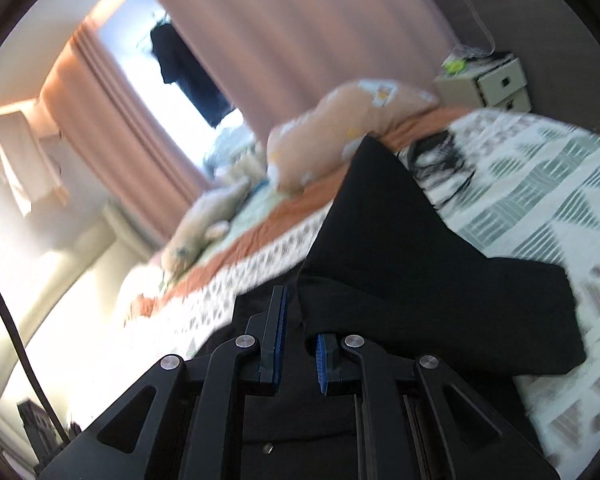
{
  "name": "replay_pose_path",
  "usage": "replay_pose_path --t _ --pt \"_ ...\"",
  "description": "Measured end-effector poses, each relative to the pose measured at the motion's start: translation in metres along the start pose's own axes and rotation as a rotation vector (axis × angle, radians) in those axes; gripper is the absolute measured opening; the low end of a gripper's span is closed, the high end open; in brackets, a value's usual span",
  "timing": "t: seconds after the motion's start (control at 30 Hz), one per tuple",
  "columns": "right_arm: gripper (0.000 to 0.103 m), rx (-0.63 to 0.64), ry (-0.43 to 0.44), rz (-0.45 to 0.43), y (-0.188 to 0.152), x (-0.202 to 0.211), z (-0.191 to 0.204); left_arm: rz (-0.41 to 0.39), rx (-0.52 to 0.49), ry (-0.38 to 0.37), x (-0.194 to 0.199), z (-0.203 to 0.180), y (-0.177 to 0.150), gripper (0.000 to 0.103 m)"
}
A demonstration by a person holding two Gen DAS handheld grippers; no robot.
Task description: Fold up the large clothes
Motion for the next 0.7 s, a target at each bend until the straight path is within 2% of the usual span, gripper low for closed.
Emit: replay_pose_path --t 0.1,0.17,0.27,0.43,0.5,0.53,0.6,0.63,0.7 --pt "0.01 0.019 0.004 0.102 -0.006 -0.029 0.002 0.021 0.003 -0.008 0.0 0.002 0.002 0.103" --pt "0.01 0.037 -0.028 0.195 -0.012 -0.057 0.001 0.027 -0.004 0.004 0.001 0.004 0.003 0.103" --pt "0.01 -0.007 -0.073 0.317 -0.021 -0.086 -0.013 0.032 -0.012 0.028 0.005 0.005 0.005 0.103" --pt "0.015 -0.059 -0.085 0.336 -0.019 -0.082 -0.024 0.029 -0.056 0.018 0.009 -0.008 0.006 0.103" --pt "0.015 -0.093 -0.066 0.322 -0.015 -0.074 -0.03 0.021 -0.087 0.041 0.011 -0.016 0.005 0.103" --pt "0.02 -0.107 -0.065 0.314 -0.019 -0.065 -0.031 0.019 -0.1 0.052 0.011 -0.019 0.005 0.103" --pt "0.063 -0.125 -0.106 0.29 -0.018 -0.052 -0.036 0.01 -0.121 0.062 0.014 -0.025 0.004 0.103" --pt "0.102 -0.134 -0.104 0.276 -0.032 -0.042 -0.035 0.006 -0.128 0.063 0.015 -0.028 0.003 0.103" --pt "0.103 -0.175 -0.093 0.247 -0.034 -0.024 -0.044 0.0 -0.137 0.056 0.016 -0.031 0.003 0.103"
Point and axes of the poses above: each gripper's, at about its wrist camera, not at the fingertips, and x roughly against the way its jaws point, z to its left, y to its top, the point moved 2 cm from there along -x, roughly the way its jaws point, and after that the axes turned 7 degrees about -y, right-handed, at the moved point
